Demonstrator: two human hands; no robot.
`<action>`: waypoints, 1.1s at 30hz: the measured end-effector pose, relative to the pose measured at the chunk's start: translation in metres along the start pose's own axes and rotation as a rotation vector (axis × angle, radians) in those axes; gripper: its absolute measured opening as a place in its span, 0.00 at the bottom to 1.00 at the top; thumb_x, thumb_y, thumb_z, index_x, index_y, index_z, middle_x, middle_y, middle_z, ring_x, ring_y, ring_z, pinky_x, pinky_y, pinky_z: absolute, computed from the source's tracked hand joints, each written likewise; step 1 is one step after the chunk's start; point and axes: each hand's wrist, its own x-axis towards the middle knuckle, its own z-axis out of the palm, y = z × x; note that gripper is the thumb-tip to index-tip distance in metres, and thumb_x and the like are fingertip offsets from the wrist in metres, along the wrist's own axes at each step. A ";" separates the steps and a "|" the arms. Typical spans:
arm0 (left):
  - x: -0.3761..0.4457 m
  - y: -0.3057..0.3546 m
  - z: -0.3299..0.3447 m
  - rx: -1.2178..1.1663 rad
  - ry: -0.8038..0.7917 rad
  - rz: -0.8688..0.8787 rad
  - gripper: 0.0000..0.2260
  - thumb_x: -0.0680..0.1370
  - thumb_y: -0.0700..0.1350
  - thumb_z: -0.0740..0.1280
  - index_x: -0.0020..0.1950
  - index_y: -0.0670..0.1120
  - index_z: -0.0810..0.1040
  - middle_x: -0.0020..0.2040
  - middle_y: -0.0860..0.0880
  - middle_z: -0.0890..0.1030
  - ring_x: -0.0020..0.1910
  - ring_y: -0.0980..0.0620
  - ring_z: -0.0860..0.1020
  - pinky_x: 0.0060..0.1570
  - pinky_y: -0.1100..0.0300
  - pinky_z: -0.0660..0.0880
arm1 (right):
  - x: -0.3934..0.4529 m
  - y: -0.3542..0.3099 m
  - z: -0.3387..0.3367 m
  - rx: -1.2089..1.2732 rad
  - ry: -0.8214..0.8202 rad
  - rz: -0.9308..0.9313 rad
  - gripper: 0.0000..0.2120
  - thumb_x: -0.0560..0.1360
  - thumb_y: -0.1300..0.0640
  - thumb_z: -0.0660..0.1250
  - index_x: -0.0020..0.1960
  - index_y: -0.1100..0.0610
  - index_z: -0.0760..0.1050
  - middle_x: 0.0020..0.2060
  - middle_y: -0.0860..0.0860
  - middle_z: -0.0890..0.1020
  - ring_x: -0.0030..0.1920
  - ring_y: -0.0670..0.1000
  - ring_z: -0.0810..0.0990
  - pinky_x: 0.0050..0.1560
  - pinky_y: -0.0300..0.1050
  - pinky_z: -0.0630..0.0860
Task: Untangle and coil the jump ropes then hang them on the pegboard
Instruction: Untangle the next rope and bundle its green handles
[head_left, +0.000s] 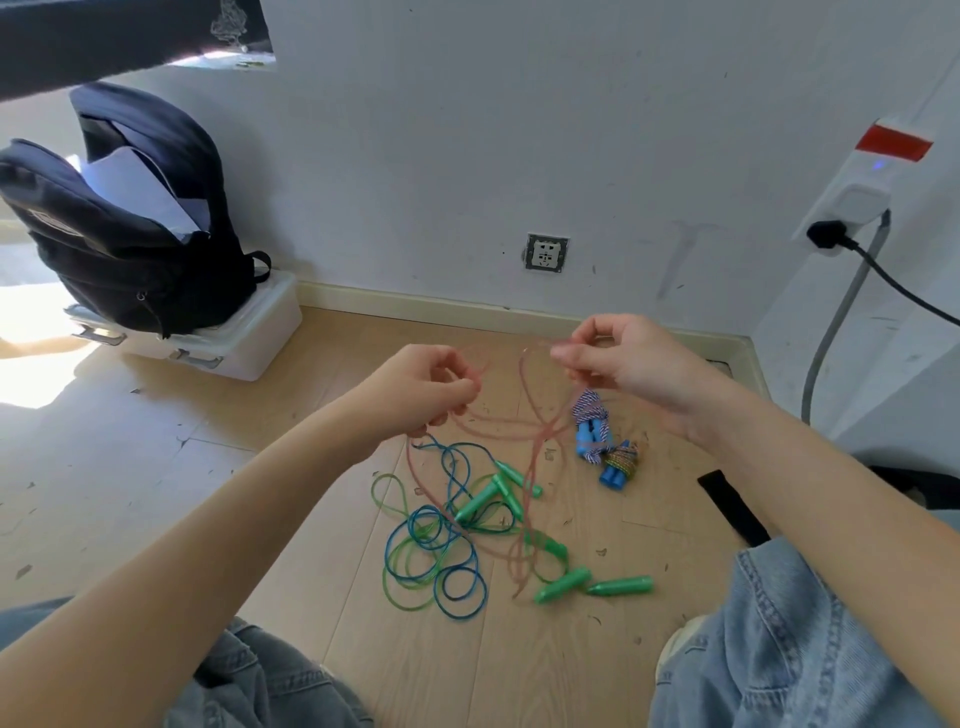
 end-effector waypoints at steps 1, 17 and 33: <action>0.001 -0.002 0.000 0.119 0.028 0.021 0.03 0.75 0.41 0.65 0.42 0.48 0.75 0.30 0.54 0.74 0.22 0.60 0.68 0.20 0.70 0.63 | 0.000 -0.001 -0.001 -0.064 0.010 -0.016 0.08 0.71 0.63 0.71 0.40 0.57 0.71 0.32 0.51 0.77 0.32 0.47 0.76 0.39 0.38 0.76; -0.010 0.004 0.017 0.054 0.156 0.421 0.15 0.73 0.39 0.70 0.58 0.45 0.71 0.52 0.50 0.79 0.51 0.55 0.78 0.53 0.63 0.72 | -0.005 -0.015 0.009 0.585 -0.243 0.060 0.03 0.75 0.65 0.62 0.45 0.61 0.73 0.29 0.52 0.75 0.26 0.45 0.76 0.26 0.36 0.76; -0.004 0.009 0.007 0.188 0.010 0.348 0.16 0.80 0.48 0.55 0.34 0.50 0.74 0.25 0.55 0.73 0.27 0.58 0.72 0.37 0.60 0.70 | 0.000 0.007 0.005 -0.798 -0.001 -0.133 0.13 0.80 0.57 0.56 0.63 0.54 0.70 0.60 0.49 0.76 0.41 0.47 0.78 0.38 0.38 0.74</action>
